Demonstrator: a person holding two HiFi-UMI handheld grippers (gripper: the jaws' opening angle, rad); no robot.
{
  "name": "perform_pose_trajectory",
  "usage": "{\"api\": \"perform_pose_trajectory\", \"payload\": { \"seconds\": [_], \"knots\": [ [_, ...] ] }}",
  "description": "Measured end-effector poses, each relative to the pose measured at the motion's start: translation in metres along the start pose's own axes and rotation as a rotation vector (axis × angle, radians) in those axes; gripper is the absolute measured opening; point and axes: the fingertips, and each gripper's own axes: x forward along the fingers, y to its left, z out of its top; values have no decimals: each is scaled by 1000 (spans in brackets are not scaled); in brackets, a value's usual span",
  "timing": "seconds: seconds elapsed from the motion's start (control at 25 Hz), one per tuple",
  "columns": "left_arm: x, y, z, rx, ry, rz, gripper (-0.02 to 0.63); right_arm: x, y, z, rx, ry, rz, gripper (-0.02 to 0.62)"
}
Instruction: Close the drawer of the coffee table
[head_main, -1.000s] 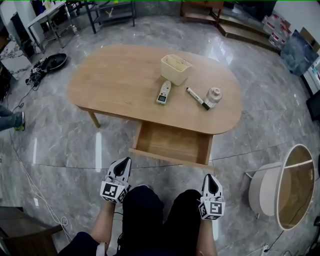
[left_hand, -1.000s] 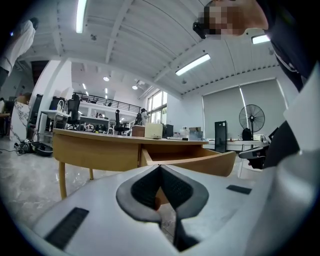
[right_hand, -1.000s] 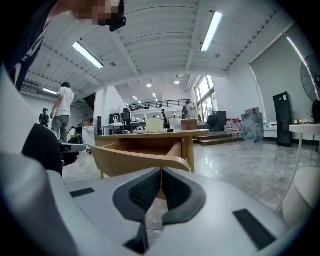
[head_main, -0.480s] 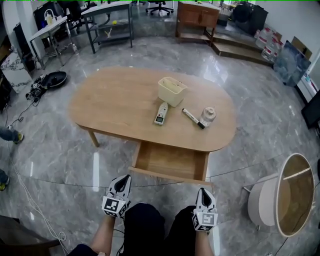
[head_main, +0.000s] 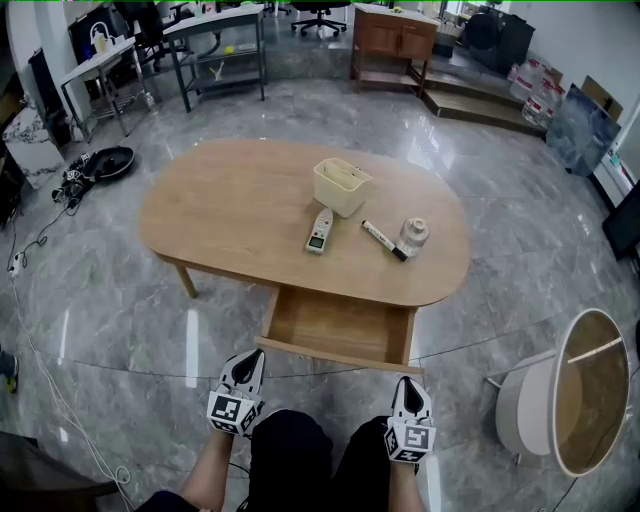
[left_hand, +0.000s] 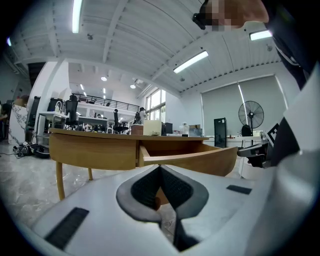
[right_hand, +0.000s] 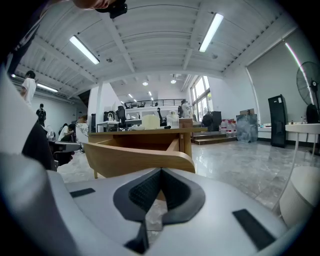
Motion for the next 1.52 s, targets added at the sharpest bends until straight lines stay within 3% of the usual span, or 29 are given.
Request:
{"api": "perform_pose_trajectory", "payload": {
  "seconds": [0.4, 0.6, 0.76, 1.52],
  "knots": [
    [16, -5, -1, -38, -15, -5, 26, 9, -12, -3, 21, -11, -6, 26],
    [16, -5, -1, -18, -9, 6, 25, 9, -11, -3, 20, -19, -29, 26],
    [17, -6, 2, -55, -15, -1, 26, 10, -14, 1, 6, -36, -40, 26],
    [29, -3, 21, -41, -47, 20, 25, 19, -20, 21, 32, -71, -26, 26]
  ]
}}
